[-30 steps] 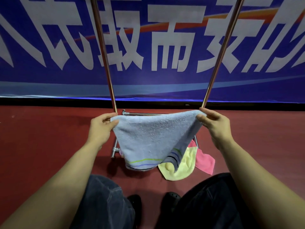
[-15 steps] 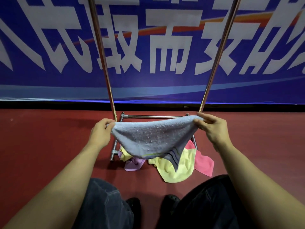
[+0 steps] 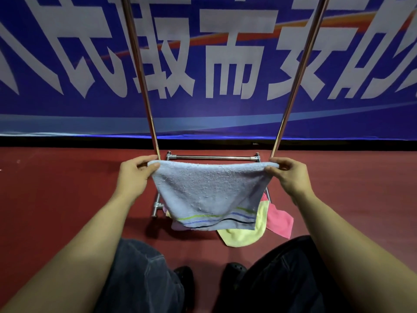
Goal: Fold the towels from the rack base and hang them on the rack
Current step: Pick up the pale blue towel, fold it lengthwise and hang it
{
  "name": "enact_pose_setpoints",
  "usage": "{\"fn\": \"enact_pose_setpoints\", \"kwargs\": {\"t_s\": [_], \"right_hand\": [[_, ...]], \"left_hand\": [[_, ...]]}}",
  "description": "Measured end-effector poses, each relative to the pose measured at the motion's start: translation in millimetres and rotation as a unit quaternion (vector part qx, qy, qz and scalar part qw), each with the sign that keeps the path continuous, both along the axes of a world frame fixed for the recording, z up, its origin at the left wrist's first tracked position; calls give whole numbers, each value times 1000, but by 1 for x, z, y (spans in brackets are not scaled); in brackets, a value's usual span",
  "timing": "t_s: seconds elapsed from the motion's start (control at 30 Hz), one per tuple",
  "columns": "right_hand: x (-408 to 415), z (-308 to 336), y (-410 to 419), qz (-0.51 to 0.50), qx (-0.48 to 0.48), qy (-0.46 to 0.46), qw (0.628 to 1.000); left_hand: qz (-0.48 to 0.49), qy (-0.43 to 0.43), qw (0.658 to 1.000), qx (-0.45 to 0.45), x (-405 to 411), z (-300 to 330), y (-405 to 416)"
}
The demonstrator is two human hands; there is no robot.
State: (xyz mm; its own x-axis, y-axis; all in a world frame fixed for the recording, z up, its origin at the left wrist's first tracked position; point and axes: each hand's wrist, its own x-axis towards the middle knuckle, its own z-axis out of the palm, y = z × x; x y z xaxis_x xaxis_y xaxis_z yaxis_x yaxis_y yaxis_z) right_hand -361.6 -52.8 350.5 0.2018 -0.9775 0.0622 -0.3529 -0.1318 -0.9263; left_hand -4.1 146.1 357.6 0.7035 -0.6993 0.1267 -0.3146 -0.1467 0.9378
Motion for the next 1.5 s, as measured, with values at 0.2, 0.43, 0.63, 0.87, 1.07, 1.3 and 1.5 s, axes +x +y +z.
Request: {"fn": "enact_pose_setpoints", "kwargs": {"t_s": [0.2,0.43,0.63,0.87,1.07,1.3,1.5], "right_hand": [[-1,3,0,-27,-62,101,993],[-2,4,0,-44,-91,135,986],[-4,9,1,-3,-87,169,982],[-7,12,5,67,67,-115,989],[-7,20,9,56,97,-211,971],[0,17,4,-10,126,-244,962],[8,13,7,-41,177,-180,967]], "left_hand": [[-9,-203,975,91,-3,5,2],[2,-241,961,138,-4,3,1],[2,-177,975,133,2,-6,2],[3,144,987,-67,2,3,5],[81,185,971,-126,7,5,5],[99,238,960,-107,8,1,0],[138,303,942,-37,7,-16,-5]]}}
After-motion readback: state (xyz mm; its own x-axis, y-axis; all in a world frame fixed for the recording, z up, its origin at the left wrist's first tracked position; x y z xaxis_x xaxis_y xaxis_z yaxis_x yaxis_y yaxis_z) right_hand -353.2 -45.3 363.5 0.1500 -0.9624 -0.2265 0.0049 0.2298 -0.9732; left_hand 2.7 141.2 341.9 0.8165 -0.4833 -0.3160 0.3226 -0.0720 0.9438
